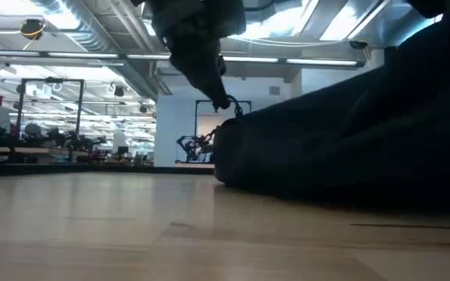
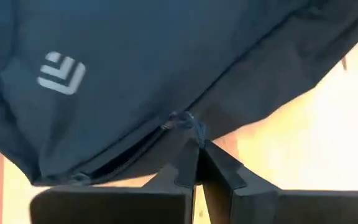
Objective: Unpack backpack
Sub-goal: Close the blue backpack
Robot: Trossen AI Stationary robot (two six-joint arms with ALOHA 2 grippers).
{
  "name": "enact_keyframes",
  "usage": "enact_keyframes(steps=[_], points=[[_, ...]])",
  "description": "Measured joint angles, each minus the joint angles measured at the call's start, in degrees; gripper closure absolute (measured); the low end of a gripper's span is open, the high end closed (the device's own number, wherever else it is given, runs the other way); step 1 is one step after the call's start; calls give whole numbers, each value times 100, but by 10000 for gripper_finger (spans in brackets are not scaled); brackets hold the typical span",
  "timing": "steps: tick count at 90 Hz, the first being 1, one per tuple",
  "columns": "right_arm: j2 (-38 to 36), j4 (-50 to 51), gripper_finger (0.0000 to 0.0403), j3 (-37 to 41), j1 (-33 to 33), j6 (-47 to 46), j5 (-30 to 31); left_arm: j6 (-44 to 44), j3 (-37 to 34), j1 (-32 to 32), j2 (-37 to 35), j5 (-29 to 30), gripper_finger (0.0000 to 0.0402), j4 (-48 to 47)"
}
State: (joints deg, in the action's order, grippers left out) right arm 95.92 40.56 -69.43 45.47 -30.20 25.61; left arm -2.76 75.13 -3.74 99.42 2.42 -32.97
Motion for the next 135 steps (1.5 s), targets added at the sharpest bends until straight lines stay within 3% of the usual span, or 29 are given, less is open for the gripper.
enact_keyframes(steps=[26,59,77,92,111,135], points=[[0,162,402,0,92,-142,-477,89,9,213,0,958,401,-1018],[0,128,402,7,289,-200,-428,7,20,638,0,1549,401,-1178],[0,-387,402,11,93,458,0,-226,20,784,0,1924,402,-1006],[0,-408,402,11,-307,732,-107,89,20,850,0,2989,402,-906],[0,-621,402,11,-804,1495,-94,233,17,906,0,3742,402,-818],[0,-2105,402,11,-1349,2910,-497,262,17,1259,0,3543,402,-574]])
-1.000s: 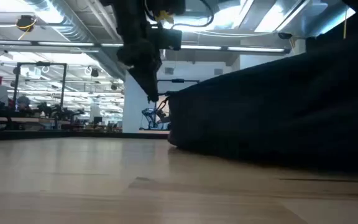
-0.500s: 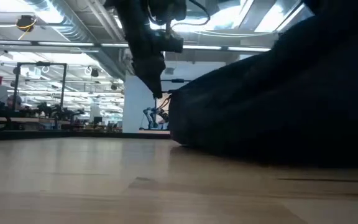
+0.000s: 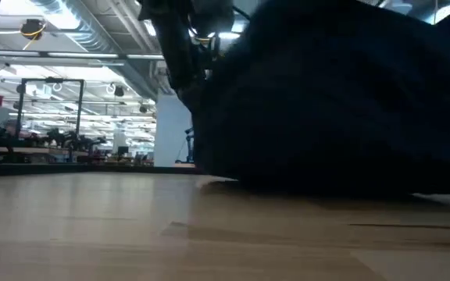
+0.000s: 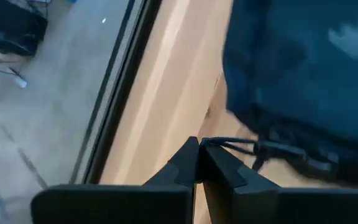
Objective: Unpack backpack
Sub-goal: Close the blue backpack
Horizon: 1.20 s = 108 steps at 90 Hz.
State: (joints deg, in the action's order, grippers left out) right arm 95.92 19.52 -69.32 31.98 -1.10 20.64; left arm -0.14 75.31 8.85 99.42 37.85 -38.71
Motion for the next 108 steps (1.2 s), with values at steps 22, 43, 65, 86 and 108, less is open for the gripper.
enact_keyframes(steps=[22,43,65,86,108], points=[[111,-693,402,0,-476,313,-719,-26,-2,10,0,-461,402,537],[436,-903,399,0,-848,605,-1019,-26,-2,-22,0,-1082,402,600],[459,-1243,317,-1,-830,758,-667,-10,-2,-25,-4,-1080,402,808],[448,-1334,204,-9,-677,737,-1071,82,-9,-197,-571,-1327,402,1194],[328,-1311,136,-7,-333,1196,-293,127,-9,-680,-1364,-1340,402,928]])
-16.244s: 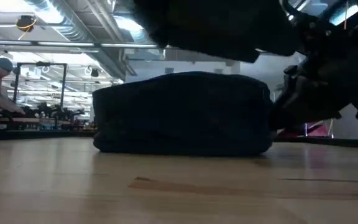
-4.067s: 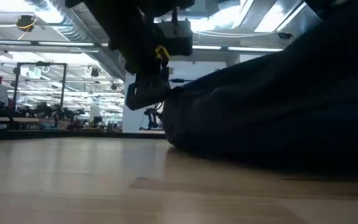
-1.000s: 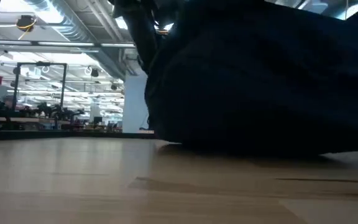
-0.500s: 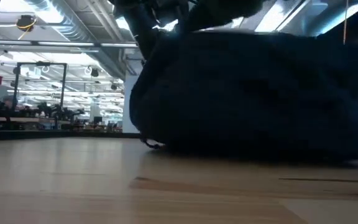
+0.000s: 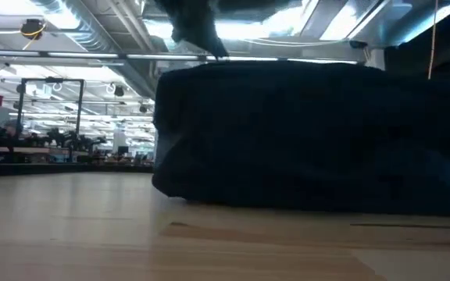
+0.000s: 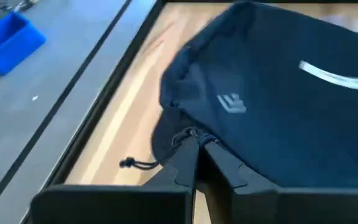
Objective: Unpack backpack
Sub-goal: Close the blue backpack, then return to Home Position
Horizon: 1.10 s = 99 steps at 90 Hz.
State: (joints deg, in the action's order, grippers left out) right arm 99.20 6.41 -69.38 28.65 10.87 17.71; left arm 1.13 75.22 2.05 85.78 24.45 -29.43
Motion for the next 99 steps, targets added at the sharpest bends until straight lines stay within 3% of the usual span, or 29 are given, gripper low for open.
enact_keyframes(steps=[23,53,78,88,99], points=[[-393,17,158,0,363,-138,219,168,-4,-219,-117,-19,402,-1585],[-525,57,192,0,395,-181,-71,-228,-502,-15,-105,-356,402,-1718],[-525,144,194,0,395,-242,-271,-641,-945,279,-105,-817,400,-2252],[-525,151,194,0,395,-301,-299,-601,-1092,303,-105,-930,380,-2235],[-525,263,194,0,395,-328,-325,-626,-1264,281,-103,-1204,332,-2089]])
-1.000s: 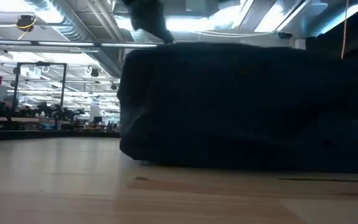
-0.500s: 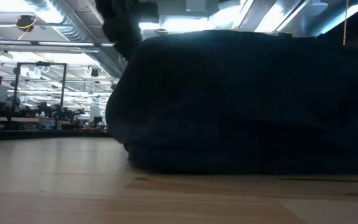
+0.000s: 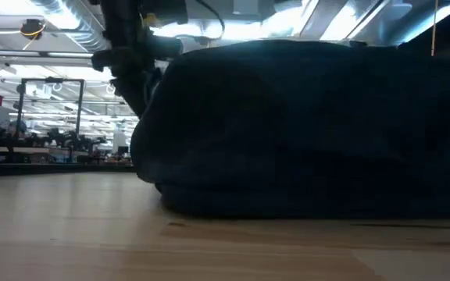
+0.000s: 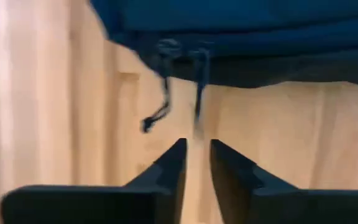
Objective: Unpack backpack
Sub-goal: Return to Home Position
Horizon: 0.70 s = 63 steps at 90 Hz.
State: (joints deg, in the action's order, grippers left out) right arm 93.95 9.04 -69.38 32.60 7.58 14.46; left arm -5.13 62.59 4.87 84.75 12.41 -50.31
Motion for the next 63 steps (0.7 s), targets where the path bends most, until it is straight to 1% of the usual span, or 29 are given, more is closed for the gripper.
enact_keyframes(steps=[7,15,25,33,50,58,63], points=[[0,83,194,0,0,-52,0,137,-35,0,0,-152,293,13],[0,254,194,0,0,-156,9,334,-35,34,0,-659,248,133],[0,550,194,0,-5,-352,35,641,-35,-4,0,-884,210,453],[0,751,194,2,-36,-553,42,719,-35,-189,0,-888,199,917],[0,1384,194,4,-39,-879,218,971,-35,-615,0,-930,196,2014],[0,1572,194,4,-39,-1028,254,982,-35,-879,0,-767,196,2496],[0,1642,194,4,-39,-1060,258,968,-35,-1055,0,-542,196,2805]])
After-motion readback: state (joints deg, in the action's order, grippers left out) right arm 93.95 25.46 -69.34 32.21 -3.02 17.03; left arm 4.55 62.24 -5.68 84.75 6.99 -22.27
